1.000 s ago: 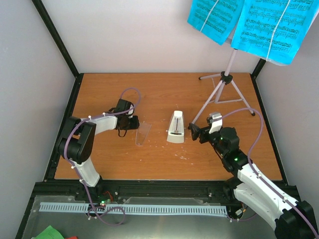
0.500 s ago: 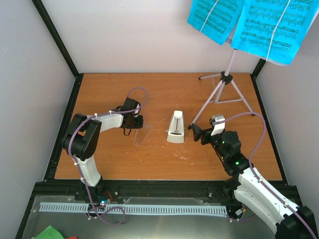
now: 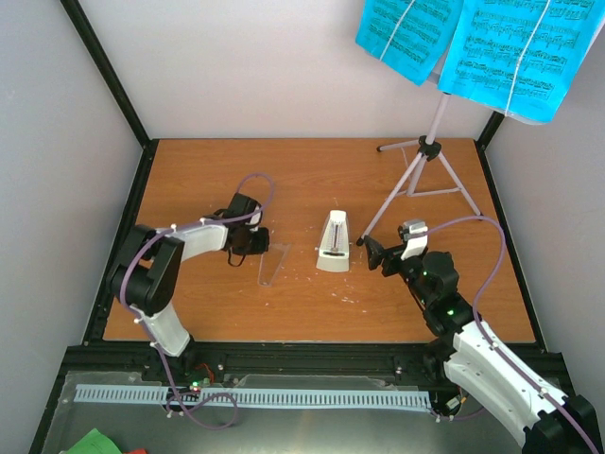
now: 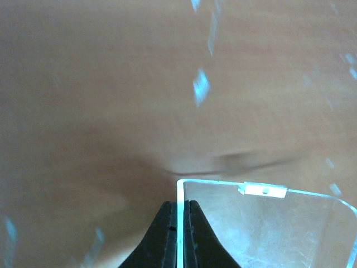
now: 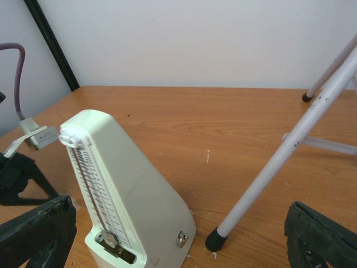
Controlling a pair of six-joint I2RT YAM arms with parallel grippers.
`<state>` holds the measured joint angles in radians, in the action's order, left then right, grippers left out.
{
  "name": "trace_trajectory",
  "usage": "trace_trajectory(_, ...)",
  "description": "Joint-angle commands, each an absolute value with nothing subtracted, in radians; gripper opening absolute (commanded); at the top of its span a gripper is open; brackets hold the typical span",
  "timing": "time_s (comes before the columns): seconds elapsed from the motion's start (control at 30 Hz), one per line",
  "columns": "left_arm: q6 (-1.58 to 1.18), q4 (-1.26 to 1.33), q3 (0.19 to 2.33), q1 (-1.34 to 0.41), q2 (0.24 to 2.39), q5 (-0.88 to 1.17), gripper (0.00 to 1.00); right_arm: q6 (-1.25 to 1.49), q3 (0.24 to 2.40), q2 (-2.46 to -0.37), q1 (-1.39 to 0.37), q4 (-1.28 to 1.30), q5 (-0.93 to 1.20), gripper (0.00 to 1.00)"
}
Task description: Pack up the instrument practice props
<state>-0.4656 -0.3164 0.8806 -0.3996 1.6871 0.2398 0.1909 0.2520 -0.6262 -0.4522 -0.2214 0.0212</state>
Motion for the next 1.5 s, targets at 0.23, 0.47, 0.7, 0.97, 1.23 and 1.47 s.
trace_trajectory(0.23,-0.662,-0.627,0.878,-0.362,1.472,0.749,0.00,0.014,0.273,-0.632,-0.675,-0.337,0.098,1.00)
trace_trajectory(0.47,-0.818,-0.662,0.892,-0.348,1.448,0.950,0.00,-0.258,0.333,-0.767,-1.013,-0.444,-0.078,0.99)
trace_trajectory(0.7,-0.946,-0.677,0.901,-0.348,1.442,1.020,0.00,-0.495,0.378,-0.994,-1.267,-0.649,-0.279,0.99)
trace_trajectory(0.97,-1.009,-0.653,0.889,-0.348,1.403,1.045,0.00,-0.678,0.460,-1.261,-1.390,-0.847,-0.408,0.99)
trace_trajectory(1.23,-1.012,-0.656,0.888,-0.348,1.381,1.045,0.00,-0.791,0.535,-1.409,-1.402,-0.937,-0.560,0.91)
trace_trajectory(1.47,-1.011,-0.655,0.884,-0.348,1.368,1.045,0.00,-0.840,0.563,-1.469,-1.402,-0.949,-0.598,0.76)
